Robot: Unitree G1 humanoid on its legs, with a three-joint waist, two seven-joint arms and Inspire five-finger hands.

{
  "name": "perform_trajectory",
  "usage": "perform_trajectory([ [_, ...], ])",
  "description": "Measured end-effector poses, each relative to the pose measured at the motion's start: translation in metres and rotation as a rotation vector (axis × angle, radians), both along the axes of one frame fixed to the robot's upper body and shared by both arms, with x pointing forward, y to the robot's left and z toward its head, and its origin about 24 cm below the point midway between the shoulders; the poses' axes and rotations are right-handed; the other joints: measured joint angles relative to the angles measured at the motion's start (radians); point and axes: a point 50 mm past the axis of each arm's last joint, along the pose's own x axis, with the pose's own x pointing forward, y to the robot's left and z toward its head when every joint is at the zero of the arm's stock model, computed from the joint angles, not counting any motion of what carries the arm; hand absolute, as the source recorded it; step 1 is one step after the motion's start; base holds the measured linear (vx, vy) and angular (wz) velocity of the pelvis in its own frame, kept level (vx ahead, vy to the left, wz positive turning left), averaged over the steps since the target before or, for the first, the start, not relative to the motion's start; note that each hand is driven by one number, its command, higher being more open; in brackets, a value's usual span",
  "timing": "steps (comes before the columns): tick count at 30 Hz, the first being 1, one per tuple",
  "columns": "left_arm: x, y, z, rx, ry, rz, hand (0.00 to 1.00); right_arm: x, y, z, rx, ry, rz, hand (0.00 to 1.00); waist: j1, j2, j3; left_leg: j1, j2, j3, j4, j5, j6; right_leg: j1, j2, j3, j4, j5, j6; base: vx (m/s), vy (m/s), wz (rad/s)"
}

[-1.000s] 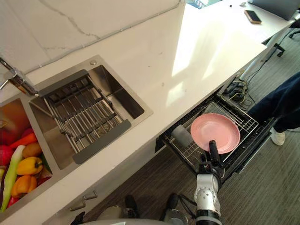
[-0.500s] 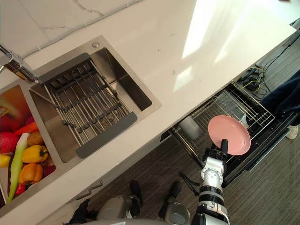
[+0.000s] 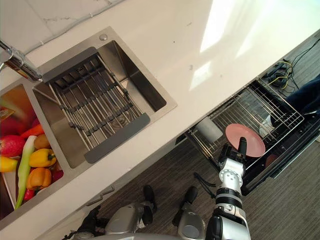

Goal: Walk over to the sink, pick up the cup, carry it to the dishwasher, place the cup inside the dishwasher, then close the dishwasher door

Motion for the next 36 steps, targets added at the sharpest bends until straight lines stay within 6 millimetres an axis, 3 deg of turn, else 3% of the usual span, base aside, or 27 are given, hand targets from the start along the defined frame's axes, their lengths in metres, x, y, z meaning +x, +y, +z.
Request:
perform_trajectory([
  [3,0.0,-0.001,0.0,0.002,0.0,-0.01,1.0,0.002,0.003,0.005,0.031,-0.111,-0.017,1.0,0.0,0.002,0.001,0.0,-0.001,-0.002,-0.004,0.0,0.0,0.0,0.0,0.0,0.0,0.0,0.0,0.0,0.0,0.0],
  [7,0.001,-0.001,0.0,0.007,0.0,-0.023,1.0,-0.003,0.015,0.024,-0.058,-0.225,0.081,1.0,-0.002,0.002,0.001,0.006,-0.002,-0.006,-0.006,0.0,0.0,0.006,0.0,0.0,0.0,0.0,0.0,0.0,0.0,0.0],
  [10,0.0,-0.001,0.0,0.011,0.005,-0.035,1.0,-0.008,0.036,0.038,-0.112,-0.309,0.214,1.0,-0.007,0.002,0.001,0.023,-0.002,-0.006,-0.013,0.0,0.0,0.02,0.0,0.002,0.0,0.0,0.0,0.0,0.0,0.0],
  [15,-0.007,0.001,-0.001,0.022,0.019,-0.032,1.0,-0.03,0.085,0.041,-0.2,-0.39,0.406,1.0,-0.03,-0.007,-0.016,0.05,-0.007,-0.003,-0.035,-0.008,-0.011,0.037,-0.003,0.009,0.0,-0.011,0.003,0.0,0.0,0.0],
  [17,-0.013,0.002,-0.003,0.024,0.038,-0.03,1.0,-0.038,0.093,0.037,-0.216,-0.387,0.445,1.0,-0.038,-0.009,-0.036,0.062,-0.008,-0.002,-0.04,0.0,-0.002,0.046,-0.002,0.012,0.0,-0.012,0.004,0.03,-0.002,-0.03],
  [20,-0.023,0.003,-0.005,0.033,0.076,-0.059,1.0,-0.047,0.09,0.033,-0.309,-0.365,0.461,1.0,-0.051,-0.011,-0.08,0.096,-0.007,-0.006,-0.056,-0.001,-0.003,0.073,0.002,0.019,0.0,-0.012,0.004,0.08,-0.004,0.02],
  [24,-0.034,0.005,-0.007,0.037,0.099,-0.054,1.0,-0.056,0.08,0.049,-0.49,-0.391,0.419,1.0,-0.065,-0.022,-0.108,0.11,-0.007,0.0,-0.06,-0.006,-0.005,0.081,0.002,0.027,0.0,-0.013,0.003,0.02,-0.005,-0.04],
  [31,-0.063,0.002,-0.011,0.035,0.162,-0.028,1.0,-0.074,0.06,0.109,-1.048,-0.377,0.241,1.0,-0.086,-0.029,-0.156,0.17,-0.009,0.042,-0.08,-0.011,-0.01,0.112,0.003,0.06,0.0,-0.022,0.014,-0.01,-0.014,-0.17],
  [33,-0.072,0.001,-0.011,0.036,0.181,-0.016,1.0,-0.086,0.052,0.132,-1.29,-0.281,0.116,1.0,-0.088,-0.028,-0.177,0.177,-0.009,0.053,-0.083,-0.012,-0.012,0.112,0.005,0.07,0.0,-0.026,0.02,0.0,-0.035,-0.16],
  [36,-0.079,0.001,-0.012,0.036,0.197,-0.007,1.0,-0.098,0.042,0.152,-1.507,-0.139,-0.047,1.0,-0.097,-0.03,-0.187,0.191,-0.007,0.059,-0.083,-0.012,-0.013,0.12,0.008,0.076,0.0,-0.026,0.02,0.0,-0.029,-0.08],
])
